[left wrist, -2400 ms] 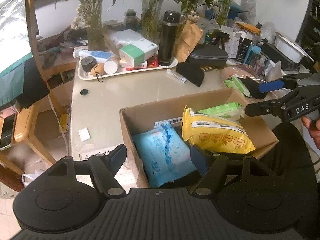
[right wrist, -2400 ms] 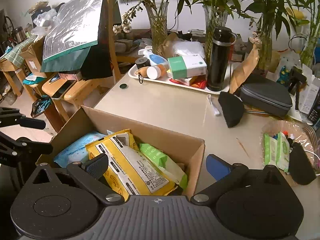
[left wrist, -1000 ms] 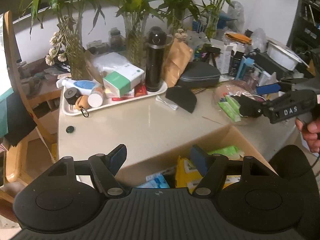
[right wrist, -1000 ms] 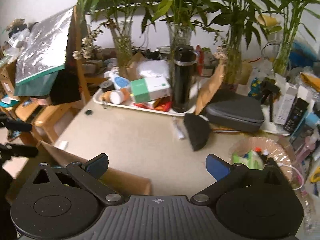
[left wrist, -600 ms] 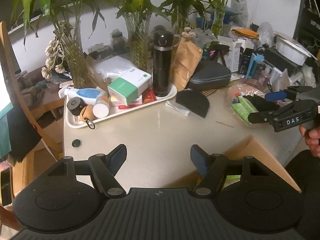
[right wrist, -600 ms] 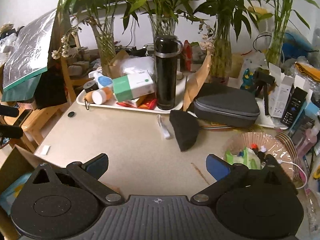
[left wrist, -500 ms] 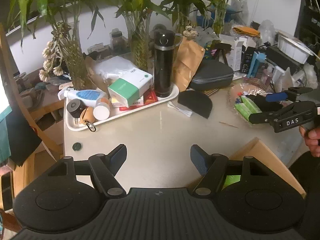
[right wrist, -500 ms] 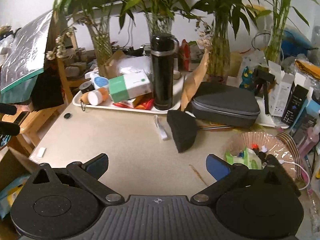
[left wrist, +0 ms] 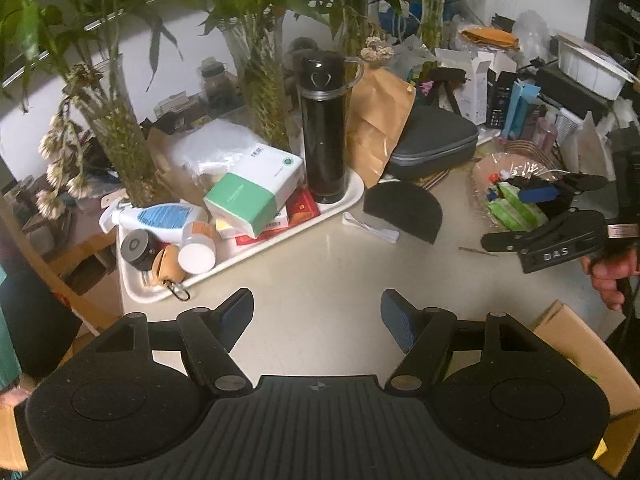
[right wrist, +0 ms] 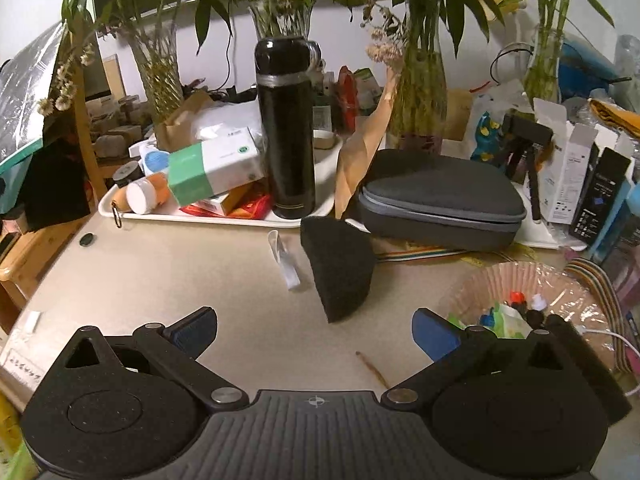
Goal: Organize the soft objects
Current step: 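Move the right tool to the black foam sponge and close on it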
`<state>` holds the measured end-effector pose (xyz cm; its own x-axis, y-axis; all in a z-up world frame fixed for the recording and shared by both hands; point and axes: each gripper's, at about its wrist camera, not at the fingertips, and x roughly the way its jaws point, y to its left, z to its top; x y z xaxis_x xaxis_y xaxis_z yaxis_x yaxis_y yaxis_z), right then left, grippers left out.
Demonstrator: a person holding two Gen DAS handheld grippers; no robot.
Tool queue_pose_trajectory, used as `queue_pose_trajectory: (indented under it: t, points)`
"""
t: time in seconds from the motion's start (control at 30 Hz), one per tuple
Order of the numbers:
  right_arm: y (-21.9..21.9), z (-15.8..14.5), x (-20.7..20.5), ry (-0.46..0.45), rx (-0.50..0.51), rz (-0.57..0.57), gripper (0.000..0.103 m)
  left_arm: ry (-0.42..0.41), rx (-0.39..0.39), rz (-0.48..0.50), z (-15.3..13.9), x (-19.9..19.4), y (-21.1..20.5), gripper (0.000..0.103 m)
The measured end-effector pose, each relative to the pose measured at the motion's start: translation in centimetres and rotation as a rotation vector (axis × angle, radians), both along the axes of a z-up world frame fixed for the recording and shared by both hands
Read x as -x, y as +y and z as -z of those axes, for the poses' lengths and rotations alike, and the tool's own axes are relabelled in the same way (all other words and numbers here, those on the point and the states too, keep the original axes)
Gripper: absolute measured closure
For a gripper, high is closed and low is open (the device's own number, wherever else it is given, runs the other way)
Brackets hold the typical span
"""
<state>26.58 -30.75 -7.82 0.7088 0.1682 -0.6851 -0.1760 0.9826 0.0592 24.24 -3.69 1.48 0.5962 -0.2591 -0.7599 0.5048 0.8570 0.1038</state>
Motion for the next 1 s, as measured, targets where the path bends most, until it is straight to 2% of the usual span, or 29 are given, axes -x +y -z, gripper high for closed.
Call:
queue_pose_trajectory:
  t: [0.3,0.53,0.77,0.87,0.93,0.97,1.0]
  points:
    - [-0.1,3.2,-4.4,-0.021,-0.009,0.021,0.000,0.024,0.039,0.000,1.5,-1.3,-0.3,0.033]
    - [0.3,6.4,-8.0,0.016,-0.001,0.053,0.001,0.030,0.052,0.017,1.8,-1.3,-0.2,0.033]
    - [-0.1,8.8,-11.0,0.040,-0.031,0.118,0.009,0.033,0.072,0.025,1.3,-1.6,-0.5,0.033]
    - [-0.2,9.4,-11.8,0.050,-0.049,0.132,0.014,0.034,0.078,0.025,1.1,-2.0,-0.7,0.033]
    - [-0.2,9.9,-12.3,0.063,-0.059,0.126,0.021,0.038,0.078,0.018,1.0,-2.4,-1.0,0.033]
    - [-0.2,10.1,-12.5,0.071,-0.069,0.115,0.036,0.040,0.080,0.015,1.0,-2.5,-1.1,0.033]
    - [-0.1,10.4,-12.7,0.083,-0.069,0.107,0.042,0.040,0.081,0.014,0.9,-2.6,-1.2,0.033]
